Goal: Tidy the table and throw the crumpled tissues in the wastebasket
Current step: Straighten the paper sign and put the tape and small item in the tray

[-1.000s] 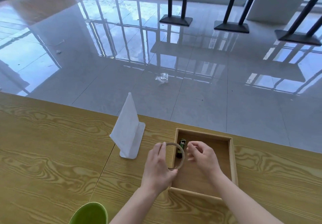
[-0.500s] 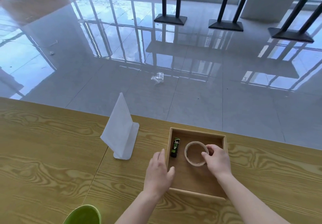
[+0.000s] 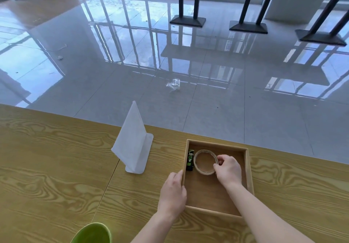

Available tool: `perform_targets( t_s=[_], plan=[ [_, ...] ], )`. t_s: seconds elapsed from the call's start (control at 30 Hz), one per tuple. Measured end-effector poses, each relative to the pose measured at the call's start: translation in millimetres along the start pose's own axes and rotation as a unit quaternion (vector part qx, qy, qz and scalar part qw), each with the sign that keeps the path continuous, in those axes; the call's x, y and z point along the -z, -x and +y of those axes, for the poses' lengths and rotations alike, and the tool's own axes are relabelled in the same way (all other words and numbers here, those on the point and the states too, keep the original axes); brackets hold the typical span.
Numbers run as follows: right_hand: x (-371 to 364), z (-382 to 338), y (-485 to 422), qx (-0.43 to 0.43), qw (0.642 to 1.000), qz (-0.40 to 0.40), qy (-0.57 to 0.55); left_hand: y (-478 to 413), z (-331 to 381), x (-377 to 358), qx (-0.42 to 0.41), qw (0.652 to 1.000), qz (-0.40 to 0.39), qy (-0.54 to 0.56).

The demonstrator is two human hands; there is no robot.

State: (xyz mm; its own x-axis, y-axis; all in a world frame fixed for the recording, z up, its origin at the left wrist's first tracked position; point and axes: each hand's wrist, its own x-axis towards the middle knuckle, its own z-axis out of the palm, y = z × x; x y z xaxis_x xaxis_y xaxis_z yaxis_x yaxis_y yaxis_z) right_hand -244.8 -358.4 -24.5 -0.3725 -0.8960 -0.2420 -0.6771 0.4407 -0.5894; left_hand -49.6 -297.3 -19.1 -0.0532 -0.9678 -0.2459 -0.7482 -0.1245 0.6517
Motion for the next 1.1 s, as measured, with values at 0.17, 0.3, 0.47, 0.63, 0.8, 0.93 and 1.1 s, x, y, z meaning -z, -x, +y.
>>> perform_targets(
  t_s=[0.17,0.3,0.47,0.63,0.8,0.93,1.1],
  plan=[
    [0.7,-1.4,0.0,-0.015,1.0,0.006,-0.016,-0.3,2.6,0.1,0.002,1.0,0.004,-0.002],
    [6.9,-1.5,2.6,-0.017,0.999,-0.033,-0.035,-7.7,8.1,0.2,0.004,1.0,0.018,-0.002],
    [34.8,17.8,15.7,0.016,0.999,-0.003,-0.045,-9.6,5.2,-0.2,0.005,1.0,0.015,-0.008],
    [63.7,49.9,31.6,0.04,0.996,0.082,0.004,-7.2,4.5,-2.7,-0.006,1.0,0.029,0.005],
    [66.0,64.1,40.8,-0.032,0.995,0.088,0.015,-1.0,2.8,-2.8,0.01,0.999,0.029,0.016],
    [62.8,69.9,41.0,-0.053,0.996,0.063,0.032,7.8,-0.3,-2.6,0.012,1.0,0.027,0.008],
    [59.4,64.6,40.7,-0.057,0.997,0.033,0.041,8.0,-6.2,4.8,0.019,0.999,0.04,-0.008]
  ],
)
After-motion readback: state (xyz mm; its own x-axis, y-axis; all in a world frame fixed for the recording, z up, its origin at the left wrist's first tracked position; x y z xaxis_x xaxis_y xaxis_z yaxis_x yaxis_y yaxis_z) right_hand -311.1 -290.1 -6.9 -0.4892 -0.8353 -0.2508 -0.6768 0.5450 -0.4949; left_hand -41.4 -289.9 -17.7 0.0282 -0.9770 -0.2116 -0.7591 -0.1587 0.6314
